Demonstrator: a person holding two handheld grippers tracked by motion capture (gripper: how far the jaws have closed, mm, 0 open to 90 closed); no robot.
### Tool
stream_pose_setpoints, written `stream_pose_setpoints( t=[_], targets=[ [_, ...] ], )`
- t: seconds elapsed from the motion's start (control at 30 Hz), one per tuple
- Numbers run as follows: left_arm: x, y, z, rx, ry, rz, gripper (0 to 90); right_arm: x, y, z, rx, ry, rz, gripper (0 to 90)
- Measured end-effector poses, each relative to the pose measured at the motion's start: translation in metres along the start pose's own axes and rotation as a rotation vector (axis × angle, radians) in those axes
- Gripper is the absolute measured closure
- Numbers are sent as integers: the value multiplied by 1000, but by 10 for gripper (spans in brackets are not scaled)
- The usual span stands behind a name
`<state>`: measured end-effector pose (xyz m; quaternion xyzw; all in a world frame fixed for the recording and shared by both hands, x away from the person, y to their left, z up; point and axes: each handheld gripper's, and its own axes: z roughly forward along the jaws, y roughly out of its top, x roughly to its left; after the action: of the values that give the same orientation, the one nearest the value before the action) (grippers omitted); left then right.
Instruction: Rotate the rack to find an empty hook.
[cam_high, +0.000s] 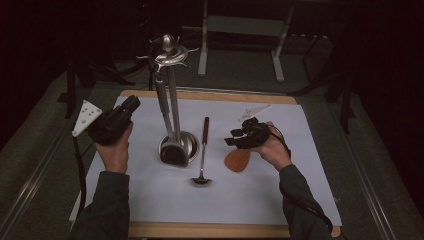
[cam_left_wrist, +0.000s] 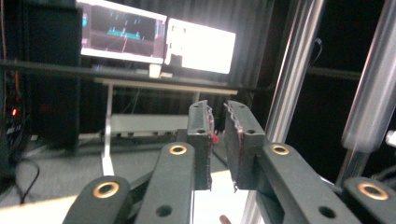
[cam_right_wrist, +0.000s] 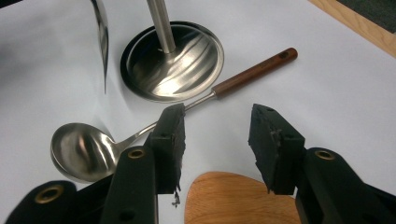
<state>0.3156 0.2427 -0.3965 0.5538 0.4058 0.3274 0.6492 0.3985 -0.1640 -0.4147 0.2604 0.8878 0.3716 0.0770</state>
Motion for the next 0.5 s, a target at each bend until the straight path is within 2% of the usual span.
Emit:
stream_pose_setpoints(
  t=[0.07, 0.23, 0.3, 0.37, 0.5],
  targets=[
    [5, -16, -5, 34, 15, -4, 784, 1, 0, 2, 3, -1, 5, 550],
    [19, -56, -21, 98, 53, -60, 744, 4, -2, 9, 10, 2, 9, 546],
    [24, -70, -26, 115, 81, -75, 714, 4, -2, 12, 9, 6, 12, 547],
    [28, -82, -30, 129, 119, -75, 640, 6, -3, 16, 14, 11, 14, 547],
    [34, -104, -36, 173, 146, -75, 611, 10, -3, 28, 23, 25, 23, 546]
  ],
)
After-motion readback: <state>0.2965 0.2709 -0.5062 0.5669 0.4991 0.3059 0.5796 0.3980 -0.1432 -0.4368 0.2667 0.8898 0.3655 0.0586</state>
